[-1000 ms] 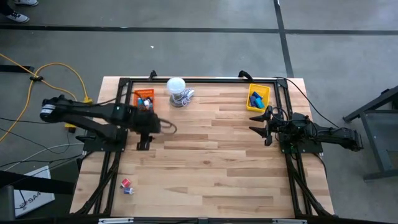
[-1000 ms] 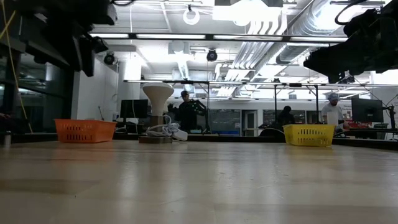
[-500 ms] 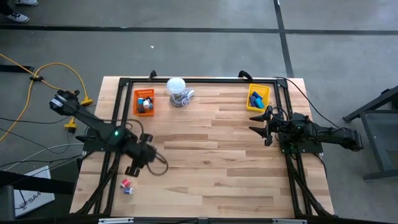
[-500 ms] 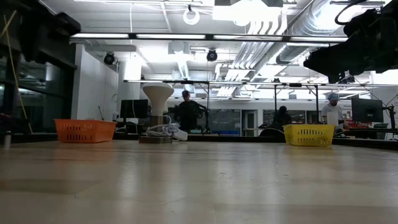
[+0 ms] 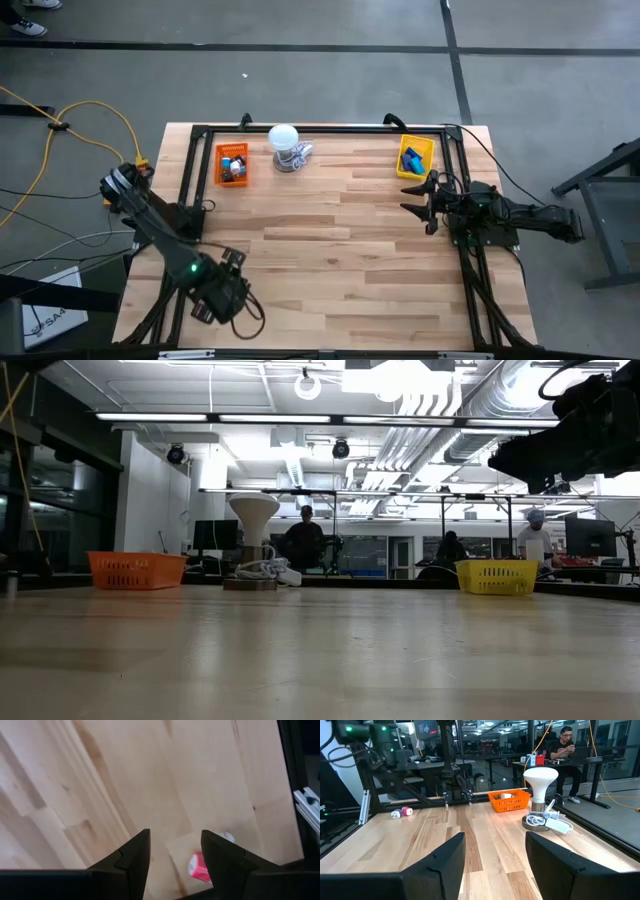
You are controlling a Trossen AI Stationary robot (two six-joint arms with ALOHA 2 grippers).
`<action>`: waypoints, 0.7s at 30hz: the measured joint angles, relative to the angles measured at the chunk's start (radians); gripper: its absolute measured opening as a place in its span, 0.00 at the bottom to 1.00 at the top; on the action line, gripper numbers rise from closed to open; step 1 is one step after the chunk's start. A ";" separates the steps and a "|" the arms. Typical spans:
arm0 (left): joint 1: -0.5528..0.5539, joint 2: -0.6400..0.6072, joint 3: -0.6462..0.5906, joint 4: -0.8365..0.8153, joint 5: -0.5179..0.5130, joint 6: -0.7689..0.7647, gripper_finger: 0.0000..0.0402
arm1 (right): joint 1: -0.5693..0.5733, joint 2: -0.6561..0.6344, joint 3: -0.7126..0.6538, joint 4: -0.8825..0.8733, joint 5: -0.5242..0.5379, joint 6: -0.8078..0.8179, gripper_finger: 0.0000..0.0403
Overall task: Pick & Place Office items
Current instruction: Put the purple charger adapter into the orange basket
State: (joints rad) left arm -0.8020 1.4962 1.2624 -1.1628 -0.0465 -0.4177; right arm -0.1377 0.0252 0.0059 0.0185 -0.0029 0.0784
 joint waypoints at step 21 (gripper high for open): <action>-0.182 0.204 0.008 0.027 0.138 -0.326 0.42 | 0.000 0.000 0.000 0.000 0.000 0.000 0.48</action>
State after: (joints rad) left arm -0.9837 1.6998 1.2705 -1.1362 0.0914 -0.7441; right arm -0.1377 0.0252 0.0059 0.0185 -0.0029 0.0784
